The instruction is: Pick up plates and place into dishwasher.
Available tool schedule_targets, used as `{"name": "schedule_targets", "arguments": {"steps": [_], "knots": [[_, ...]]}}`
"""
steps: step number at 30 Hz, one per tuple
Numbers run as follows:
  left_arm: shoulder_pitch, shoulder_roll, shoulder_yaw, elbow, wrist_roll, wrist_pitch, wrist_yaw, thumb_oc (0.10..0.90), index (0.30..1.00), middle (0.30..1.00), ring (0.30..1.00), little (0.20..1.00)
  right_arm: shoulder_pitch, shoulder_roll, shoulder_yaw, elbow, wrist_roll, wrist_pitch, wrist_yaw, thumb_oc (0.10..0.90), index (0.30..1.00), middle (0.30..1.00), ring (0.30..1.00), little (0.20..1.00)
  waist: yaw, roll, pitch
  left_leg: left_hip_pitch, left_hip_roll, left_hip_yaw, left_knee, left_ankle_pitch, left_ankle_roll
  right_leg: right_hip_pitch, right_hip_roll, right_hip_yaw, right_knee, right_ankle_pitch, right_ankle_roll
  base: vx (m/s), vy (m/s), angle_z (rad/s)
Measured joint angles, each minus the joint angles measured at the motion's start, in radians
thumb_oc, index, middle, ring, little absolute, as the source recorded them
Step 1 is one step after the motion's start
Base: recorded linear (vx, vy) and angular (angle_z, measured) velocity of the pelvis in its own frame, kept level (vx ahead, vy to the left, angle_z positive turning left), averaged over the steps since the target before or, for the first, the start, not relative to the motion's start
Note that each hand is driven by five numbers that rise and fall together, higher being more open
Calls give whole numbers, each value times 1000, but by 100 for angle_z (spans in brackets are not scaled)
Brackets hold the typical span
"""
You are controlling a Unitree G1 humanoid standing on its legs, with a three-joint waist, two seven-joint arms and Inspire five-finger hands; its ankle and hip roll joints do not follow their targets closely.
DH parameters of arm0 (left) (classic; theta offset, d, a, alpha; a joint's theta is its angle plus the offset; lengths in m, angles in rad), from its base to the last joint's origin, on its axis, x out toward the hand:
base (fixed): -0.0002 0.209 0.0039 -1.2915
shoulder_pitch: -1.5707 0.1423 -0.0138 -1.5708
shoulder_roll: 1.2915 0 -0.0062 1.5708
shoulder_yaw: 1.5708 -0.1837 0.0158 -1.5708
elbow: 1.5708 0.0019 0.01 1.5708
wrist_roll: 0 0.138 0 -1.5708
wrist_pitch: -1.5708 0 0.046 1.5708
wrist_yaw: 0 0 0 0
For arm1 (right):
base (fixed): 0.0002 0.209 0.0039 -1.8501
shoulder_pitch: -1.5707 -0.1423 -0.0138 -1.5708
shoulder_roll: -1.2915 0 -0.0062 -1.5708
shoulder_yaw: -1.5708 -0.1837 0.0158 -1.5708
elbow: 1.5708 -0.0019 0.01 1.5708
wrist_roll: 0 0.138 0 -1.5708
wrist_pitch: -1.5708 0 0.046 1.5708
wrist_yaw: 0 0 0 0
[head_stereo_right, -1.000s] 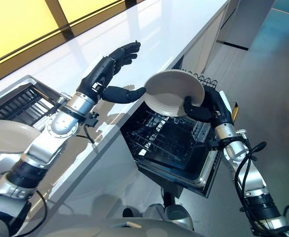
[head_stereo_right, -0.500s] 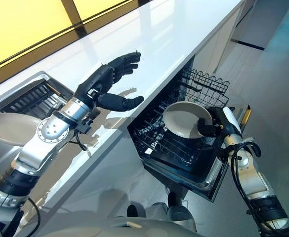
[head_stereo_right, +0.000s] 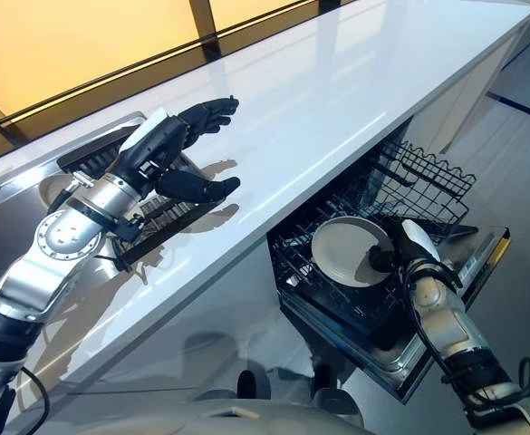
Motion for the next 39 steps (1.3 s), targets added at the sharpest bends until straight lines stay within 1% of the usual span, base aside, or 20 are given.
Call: {"name": "schedule_targets", "arguments": {"steps": [3,6,12,17,20,22,23,25,30,36,39], "knots": [[0,-1,1,0,0,-1,0,800,900,900,900,900,-65,13,61,58,-48,32,16,100,300,300,300,200,8,0,0,1,-1,-11,0,3,0,7,-1,-13,0,-3,0,13,9,12],[0,-2,1,0,1,-2,-7,800,900,900,900,900,-113,33,85,112,-84,69,20,100,300,300,300,200,22,0,0,2,0,-17,0,4,-1,12,-1,-18,0,-3,-1,13,9,6],[-14,-12,-5,0,2,-1,-34,800,900,900,900,900,-256,87,174,249,-124,140,41,100,300,300,300,200,21,1,-2,1,-1,-35,0,11,-2,19,-3,-35,0,-3,-1,23,10,8],[-30,-29,-8,0,4,-1,-44,800,900,900,900,900,-333,128,223,319,-171,190,47,100,300,300,300,200,34,3,-4,0,-1,-50,0,16,-3,26,-4,-45,0,-3,-1,6,12,9],[-30,-46,-9,0,5,-1,-47,800,900,900,900,900,-343,131,230,333,-175,216,63,100,300,300,300,200,48,3,-10,-2,-4,-55,0,16,-4,27,-6,-51,0,-4,-1,7,16,8],[-30,-50,-15,0,5,0,-49,800,900,900,900,900,-349,128,234,349,-174,218,87,100,300,300,300,200,47,4,-35,-18,-9,-65,0,17,-5,15,-13,-61,0,-4,-1,3,18,12],[-30,-51,-15,0,5,0,-50,800,900,900,900,900,-351,125,241,349,-172,219,94,100,300,300,300,200,47,5,-37,-18,-10,-67,0,22,2,16,-14,-63,0,-3,-1,-2,13,8],[-30,-53,-15,0,25,1,-58,800,900,900,900,900,-354,120,253,349,-169,219,105,100,300,300,300,200,48,6,-44,-18,-12,-67,0,22,2,17,-15,-64,0,-3,-1,0,4,2],[-30,-53,-16,1,63,14,-60,800,900,900,900,900,-354,120,259,342,-143,218,115,100,300,300,300,200,49,6,-46,-17,-11,-67,0,23,1,17,-14,-65,0,-3,-1,0,0,0],[-30,-59,-16,1,83,15,-63,800,900,900,900,900,-356,115,263,310,-131,218,159,100,300,300,300,200,48,6,-46,-18,-11,-67,0,23,1,17,-14,-66,0,-3,-1,0,0,0],[-30,-65,-16,1,83,15,-63,800,900,900,900,900,-356,108,263,274,-131,234,190,100,300,300,300,200,48,6,-46,-18,-11,-68,0,23,1,17,-14,-67,0,-3,-1,0,0,0]]}}
